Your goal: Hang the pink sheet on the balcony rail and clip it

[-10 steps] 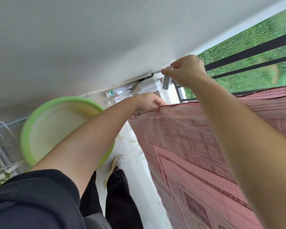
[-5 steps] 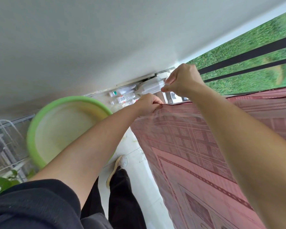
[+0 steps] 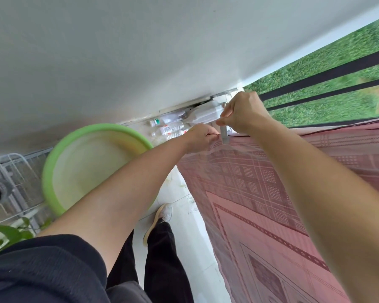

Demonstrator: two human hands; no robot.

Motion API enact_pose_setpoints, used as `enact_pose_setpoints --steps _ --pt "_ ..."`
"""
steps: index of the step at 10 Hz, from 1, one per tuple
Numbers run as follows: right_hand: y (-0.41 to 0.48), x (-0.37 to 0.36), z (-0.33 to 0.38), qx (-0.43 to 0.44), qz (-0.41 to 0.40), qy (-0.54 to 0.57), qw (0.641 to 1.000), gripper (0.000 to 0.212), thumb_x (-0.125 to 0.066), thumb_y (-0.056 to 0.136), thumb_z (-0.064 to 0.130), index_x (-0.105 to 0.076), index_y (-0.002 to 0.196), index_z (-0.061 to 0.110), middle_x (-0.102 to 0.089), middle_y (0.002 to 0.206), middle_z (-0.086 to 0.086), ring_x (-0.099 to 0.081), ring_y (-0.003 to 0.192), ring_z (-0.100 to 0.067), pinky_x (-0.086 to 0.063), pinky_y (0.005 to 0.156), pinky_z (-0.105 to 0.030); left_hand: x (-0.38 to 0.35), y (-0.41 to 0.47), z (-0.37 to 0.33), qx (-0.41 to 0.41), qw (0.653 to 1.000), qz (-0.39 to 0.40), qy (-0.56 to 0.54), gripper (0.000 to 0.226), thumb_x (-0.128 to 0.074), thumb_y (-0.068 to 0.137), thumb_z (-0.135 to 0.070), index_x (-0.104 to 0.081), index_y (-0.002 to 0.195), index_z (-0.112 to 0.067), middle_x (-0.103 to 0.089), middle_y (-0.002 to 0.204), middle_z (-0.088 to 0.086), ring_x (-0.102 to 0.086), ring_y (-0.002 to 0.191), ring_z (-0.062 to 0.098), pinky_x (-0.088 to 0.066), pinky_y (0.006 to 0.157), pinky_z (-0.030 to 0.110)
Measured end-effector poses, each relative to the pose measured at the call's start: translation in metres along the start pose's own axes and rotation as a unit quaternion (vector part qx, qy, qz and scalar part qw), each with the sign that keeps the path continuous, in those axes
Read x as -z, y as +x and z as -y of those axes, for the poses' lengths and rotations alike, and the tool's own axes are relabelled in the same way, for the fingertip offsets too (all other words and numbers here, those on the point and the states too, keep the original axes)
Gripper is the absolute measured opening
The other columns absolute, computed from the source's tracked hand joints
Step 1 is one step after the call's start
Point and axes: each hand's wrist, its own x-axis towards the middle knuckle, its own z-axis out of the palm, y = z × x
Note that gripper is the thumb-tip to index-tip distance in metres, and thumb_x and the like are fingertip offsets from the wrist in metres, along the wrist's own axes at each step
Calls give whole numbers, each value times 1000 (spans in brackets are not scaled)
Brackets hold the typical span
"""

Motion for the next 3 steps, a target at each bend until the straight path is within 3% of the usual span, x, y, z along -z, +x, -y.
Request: enact_pose_setpoints --steps 1,3 --pt "0 -1 -2 -5 13 -10 1000 26 -84 77 28 -78 95 9 -74 107 -11 -70 92 -21 -59 86 -36 -2 -1 0 4 1000 -1 -17 36 -47 99 -16 -48 71 7 -44 66 8 -40 60 16 -37 62 31" --pt "1 -6 -7 -13 -9 -57 998 51 -62 92 49 -64 118 5 -66 117 -14 -63 101 -29 -55 86 -40 -2 -4 -2 7 998 -31 -47 35 -47 98 -14 -48 63 -13 -43 56 -6 -39 49 4 -33 58 26"
